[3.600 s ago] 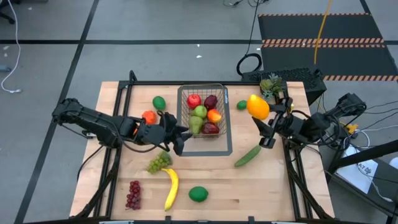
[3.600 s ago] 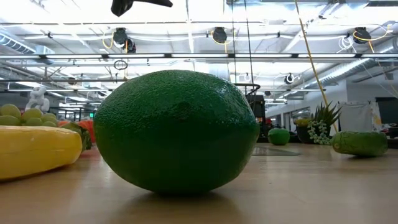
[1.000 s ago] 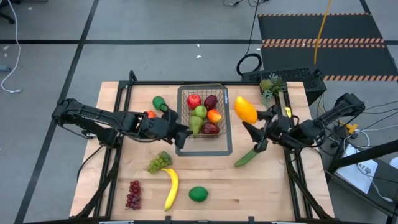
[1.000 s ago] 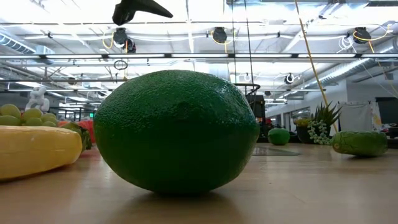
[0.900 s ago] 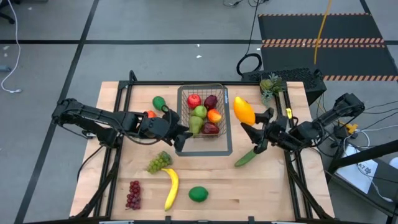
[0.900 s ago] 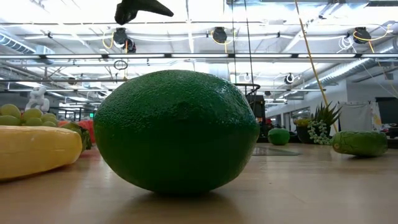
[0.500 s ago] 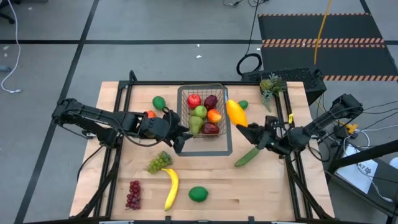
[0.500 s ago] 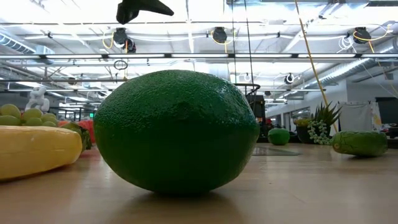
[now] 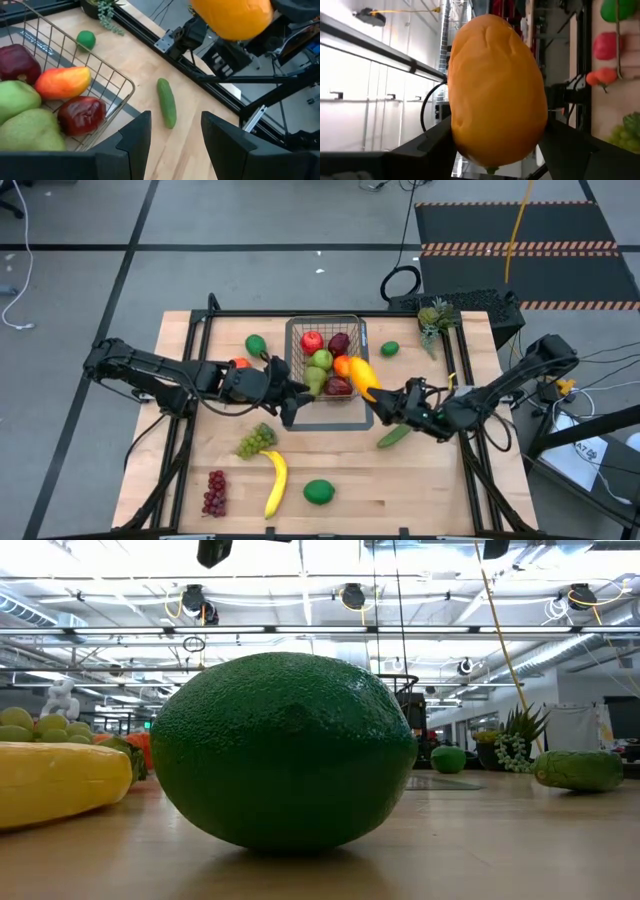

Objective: Build produce basket
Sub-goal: Put the yellow mango into the gold wire basket

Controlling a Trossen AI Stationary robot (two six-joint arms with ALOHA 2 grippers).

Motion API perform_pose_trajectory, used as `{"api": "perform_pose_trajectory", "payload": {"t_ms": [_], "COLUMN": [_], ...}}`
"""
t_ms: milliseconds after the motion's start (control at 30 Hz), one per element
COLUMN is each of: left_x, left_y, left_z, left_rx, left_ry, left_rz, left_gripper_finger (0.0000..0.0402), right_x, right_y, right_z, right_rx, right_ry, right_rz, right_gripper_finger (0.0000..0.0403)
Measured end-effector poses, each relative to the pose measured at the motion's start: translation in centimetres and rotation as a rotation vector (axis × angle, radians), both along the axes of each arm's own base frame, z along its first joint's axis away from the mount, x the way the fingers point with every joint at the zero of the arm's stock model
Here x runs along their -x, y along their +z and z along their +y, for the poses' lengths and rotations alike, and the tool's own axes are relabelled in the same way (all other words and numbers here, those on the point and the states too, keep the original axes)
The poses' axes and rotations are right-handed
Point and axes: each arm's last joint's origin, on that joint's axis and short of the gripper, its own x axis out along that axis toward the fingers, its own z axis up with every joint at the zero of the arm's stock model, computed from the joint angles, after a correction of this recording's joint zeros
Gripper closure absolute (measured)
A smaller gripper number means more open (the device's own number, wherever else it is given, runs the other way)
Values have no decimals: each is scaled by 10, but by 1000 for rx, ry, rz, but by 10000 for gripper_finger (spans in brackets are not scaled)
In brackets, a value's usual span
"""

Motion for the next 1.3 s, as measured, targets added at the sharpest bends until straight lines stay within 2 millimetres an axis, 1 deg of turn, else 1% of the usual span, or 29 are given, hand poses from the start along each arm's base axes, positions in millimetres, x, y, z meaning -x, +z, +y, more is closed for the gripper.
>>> {"api": "perform_pose_trajectory", "payload": {"t_ms": [133, 233, 333, 433, 533, 600, 700, 800, 867, 933, 1067, 1200, 1233, 1300], "left_x": [0, 0, -1, -3, -4, -6, -10, -13, -14, -15, -15, -16, -16, -15], "left_y": [-1, 0, 1, 5, 10, 14, 23, 31, 36, 40, 43, 40, 40, 41], "left_z": [2, 3, 3, 1, -2, 0, 7, 15, 22, 31, 45, 58, 61, 66], "left_rx": [16, 16, -6, -3, 53, 126, 245, 305, 353, 403, 461, 569, 574, 558], "left_ry": [14, 17, 6, -1, -37, -58, -82, -101, -101, -69, -18, 55, 69, 78], "left_rz": [5, 1, -14, -53, -113, -157, -242, -328, -382, -427, -466, -453, -458, -473], "left_gripper_finger": [227, 227, 227, 227, 227, 227, 226, 221, 204, 177, 101, 20, 11, 15], "right_x": [-4, -4, -5, -5, -4, -5, -6, -7, -7, -7, -9, -12, -13, -15], "right_y": [-5, -6, -6, -5, -5, -5, -2, 1, 3, 6, 9, 11, 11, 11], "right_z": [2, 2, 1, 1, 0, -2, -5, -7, -9, -12, -18, -26, -28, -31], "right_rx": [-47, -46, -30, 25, 77, 116, 178, 301, 360, 417, 551, 581, 587, 598], "right_ry": [7, 7, 0, -10, -20, -32, -55, -66, -89, -117, -159, -154, -146, -134], "right_rz": [-4, -1, 5, 26, 42, 58, 62, 87, 96, 106, 135, 114, 107, 95], "right_gripper_finger": [165, 165, 165, 165, 165, 165, 165, 165, 165, 165, 165, 165, 165, 165]}}
